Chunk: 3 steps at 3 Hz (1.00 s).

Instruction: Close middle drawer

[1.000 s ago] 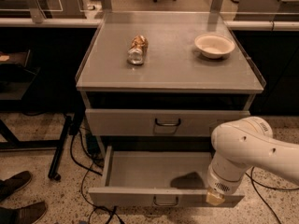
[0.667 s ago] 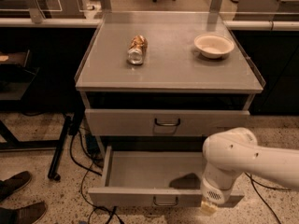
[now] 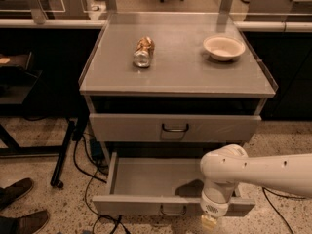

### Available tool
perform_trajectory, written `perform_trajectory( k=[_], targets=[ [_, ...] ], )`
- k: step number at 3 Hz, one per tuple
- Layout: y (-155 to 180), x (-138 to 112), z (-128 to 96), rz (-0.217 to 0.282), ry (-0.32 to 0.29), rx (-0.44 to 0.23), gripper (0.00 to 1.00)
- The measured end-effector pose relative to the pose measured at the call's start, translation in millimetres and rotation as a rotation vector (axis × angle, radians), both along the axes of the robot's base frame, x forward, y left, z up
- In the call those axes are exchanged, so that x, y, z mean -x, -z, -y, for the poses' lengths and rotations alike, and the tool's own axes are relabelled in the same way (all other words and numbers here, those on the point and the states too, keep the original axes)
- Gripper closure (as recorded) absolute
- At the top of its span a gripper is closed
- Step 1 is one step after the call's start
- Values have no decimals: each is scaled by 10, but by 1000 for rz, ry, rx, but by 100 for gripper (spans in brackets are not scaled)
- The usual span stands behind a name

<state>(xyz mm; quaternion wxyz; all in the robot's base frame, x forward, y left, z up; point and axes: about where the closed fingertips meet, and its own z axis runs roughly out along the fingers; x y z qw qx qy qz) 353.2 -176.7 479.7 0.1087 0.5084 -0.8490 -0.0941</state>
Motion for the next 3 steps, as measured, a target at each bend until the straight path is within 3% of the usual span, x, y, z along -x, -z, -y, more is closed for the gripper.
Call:
perform_trajectory(
  k=[1, 3],
  targets=[
    [221, -99, -2, -16, 40, 19, 100],
    [549, -421, -48, 22, 105, 74, 100]
  ],
)
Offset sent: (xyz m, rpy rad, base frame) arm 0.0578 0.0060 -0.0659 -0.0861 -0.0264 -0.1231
